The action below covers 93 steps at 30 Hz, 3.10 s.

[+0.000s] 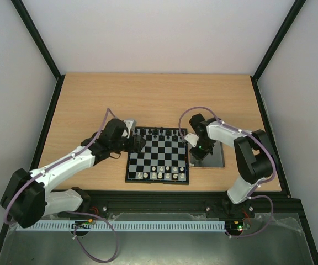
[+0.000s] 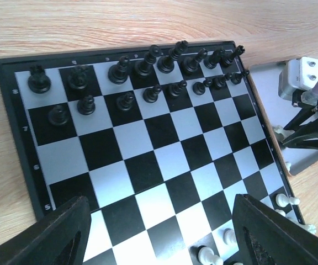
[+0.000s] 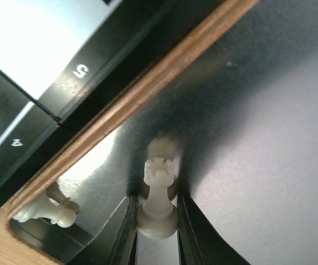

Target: Set up the chess pieces on the board

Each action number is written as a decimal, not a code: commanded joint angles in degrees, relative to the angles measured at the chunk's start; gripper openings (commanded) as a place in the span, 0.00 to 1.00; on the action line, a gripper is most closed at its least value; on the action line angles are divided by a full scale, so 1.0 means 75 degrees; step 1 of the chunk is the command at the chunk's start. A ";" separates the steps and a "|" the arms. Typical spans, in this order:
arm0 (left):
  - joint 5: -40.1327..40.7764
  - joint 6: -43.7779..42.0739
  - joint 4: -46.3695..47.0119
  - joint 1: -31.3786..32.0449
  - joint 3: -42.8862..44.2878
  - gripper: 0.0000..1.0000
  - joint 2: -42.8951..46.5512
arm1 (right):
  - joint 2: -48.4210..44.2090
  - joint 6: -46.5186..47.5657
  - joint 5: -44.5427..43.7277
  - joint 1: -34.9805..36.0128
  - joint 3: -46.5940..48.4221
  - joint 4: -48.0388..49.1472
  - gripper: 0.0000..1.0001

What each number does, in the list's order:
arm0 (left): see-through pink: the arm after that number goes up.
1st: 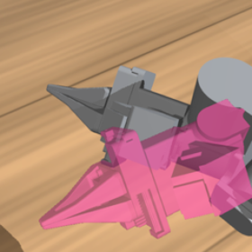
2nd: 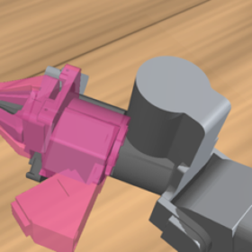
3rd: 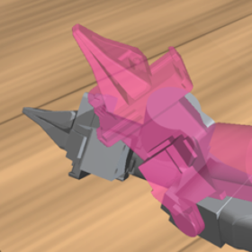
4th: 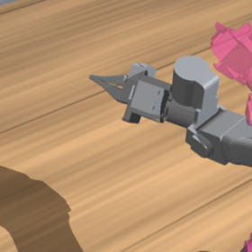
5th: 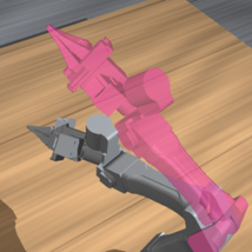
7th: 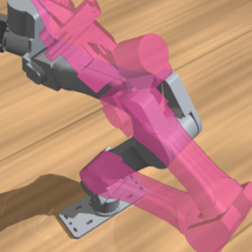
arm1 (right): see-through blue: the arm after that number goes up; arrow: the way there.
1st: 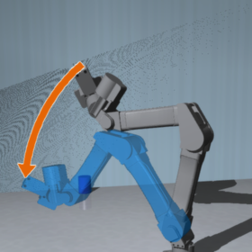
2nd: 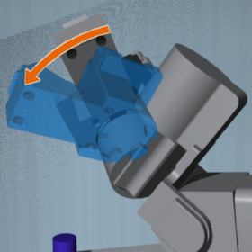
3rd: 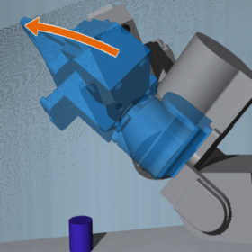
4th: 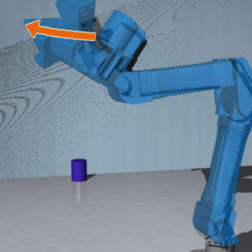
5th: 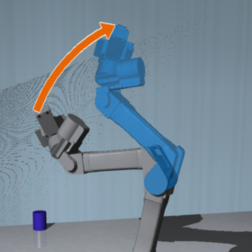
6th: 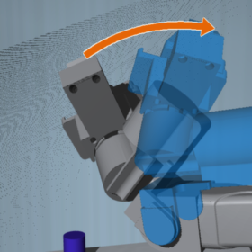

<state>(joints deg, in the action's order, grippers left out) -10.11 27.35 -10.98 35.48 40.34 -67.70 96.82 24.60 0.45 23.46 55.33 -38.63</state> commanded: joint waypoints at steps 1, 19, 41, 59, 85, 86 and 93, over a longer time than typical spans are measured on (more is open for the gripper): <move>-0.0342 0.0382 0.0679 0.0233 0.0210 0.73 -0.0373 | -0.0528 0.0230 0.0595 -0.0011 -0.0246 -0.0373 0.12; -0.3357 0.3342 0.5176 0.0890 0.1209 0.63 -0.3446 | -0.2771 0.0514 0.3100 -0.0011 -0.0102 -0.0512 0.13; -0.4212 0.3863 0.5681 0.1560 0.1770 0.33 -0.4803 | -0.2890 0.0318 0.3351 -0.0011 -0.0147 -0.0180 0.13; -0.3080 0.2395 0.4105 0.1588 0.1922 0.09 -0.3869 | -0.3306 0.0070 0.3660 -0.0011 -0.0638 0.0021 0.54; 0.4876 0.2800 -0.3114 0.3396 -0.0010 0.12 0.0537 | -0.3592 -0.1401 0.1179 -0.0023 -0.1752 0.2396 0.76; 0.4790 0.2870 -0.3083 0.3452 -0.0106 0.13 0.0523 | -0.3592 -0.1404 0.1198 -0.0023 -0.1752 0.2387 0.76; 0.4081 0.2967 -0.2371 0.3556 -0.0759 0.14 0.0442 | -0.3582 -0.1323 0.1381 -0.0023 -0.1764 0.2321 0.79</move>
<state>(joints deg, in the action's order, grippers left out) 21.96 47.68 -30.39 61.65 36.42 -64.47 69.58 14.48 9.96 23.46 42.57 -20.64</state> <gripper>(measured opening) 0.138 0.779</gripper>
